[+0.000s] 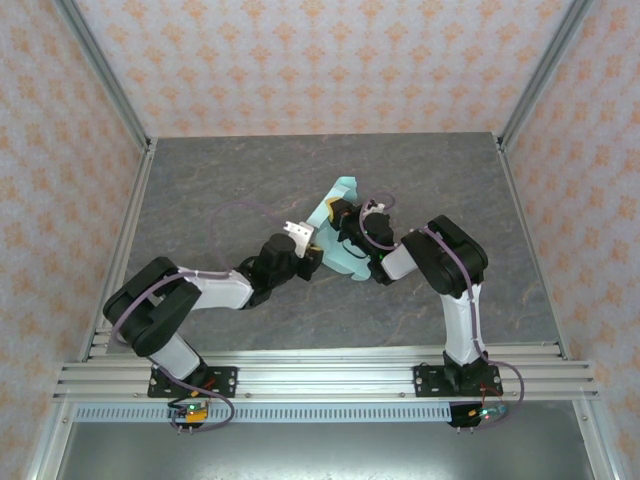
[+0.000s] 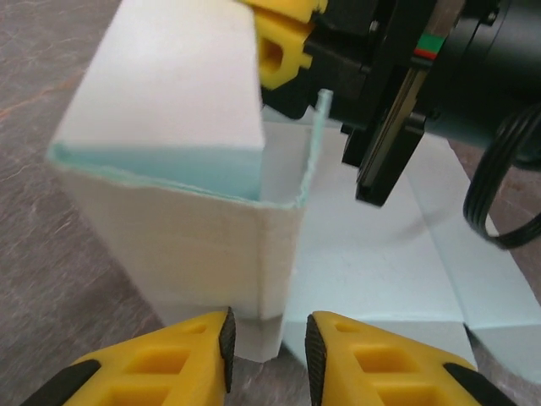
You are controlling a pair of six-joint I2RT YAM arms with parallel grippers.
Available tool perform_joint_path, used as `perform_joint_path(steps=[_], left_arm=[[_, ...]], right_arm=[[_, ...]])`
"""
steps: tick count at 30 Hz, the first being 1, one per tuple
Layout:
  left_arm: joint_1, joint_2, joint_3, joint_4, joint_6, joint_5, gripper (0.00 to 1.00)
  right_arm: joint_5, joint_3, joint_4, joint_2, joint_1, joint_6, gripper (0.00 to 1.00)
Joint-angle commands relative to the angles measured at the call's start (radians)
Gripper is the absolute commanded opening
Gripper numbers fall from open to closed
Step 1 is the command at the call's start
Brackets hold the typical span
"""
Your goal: Fold the paper box
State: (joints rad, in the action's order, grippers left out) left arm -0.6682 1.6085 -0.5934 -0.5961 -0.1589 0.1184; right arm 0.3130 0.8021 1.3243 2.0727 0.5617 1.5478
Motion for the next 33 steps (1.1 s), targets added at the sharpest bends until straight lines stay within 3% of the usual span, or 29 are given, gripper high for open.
perform_joint_path(steps=[1,6,11,13,20,23,33], left_arm=[[-0.009,0.032,-0.054,-0.026,-0.005,-0.045,0.31],[-0.010,0.087,-0.094,0.006,-0.060,-0.165,0.31],[-0.010,0.125,-0.098,0.006,-0.118,-0.287,0.41],[-0.010,0.128,-0.101,0.009,-0.121,-0.303,0.48],[-0.010,0.161,-0.174,0.044,-0.099,-0.352,0.49],[-0.009,0.183,-0.213,0.050,-0.101,-0.350,0.46],[-0.010,0.230,-0.269,0.064,-0.119,-0.368,0.21]], right_arm=[[-0.001,-0.002,-0.047,-0.012,0.026,0.005,0.10],[-0.055,-0.030,-0.053,-0.031,0.046,0.015,0.09],[-0.104,-0.060,-0.109,-0.087,0.048,0.002,0.09],[-0.112,-0.067,-0.129,-0.109,0.050,-0.008,0.09],[-0.143,-0.073,-0.162,-0.134,0.063,-0.002,0.09],[-0.146,-0.061,-0.178,-0.125,0.067,-0.003,0.09],[-0.147,-0.090,-0.195,-0.120,0.078,-0.035,0.10]])
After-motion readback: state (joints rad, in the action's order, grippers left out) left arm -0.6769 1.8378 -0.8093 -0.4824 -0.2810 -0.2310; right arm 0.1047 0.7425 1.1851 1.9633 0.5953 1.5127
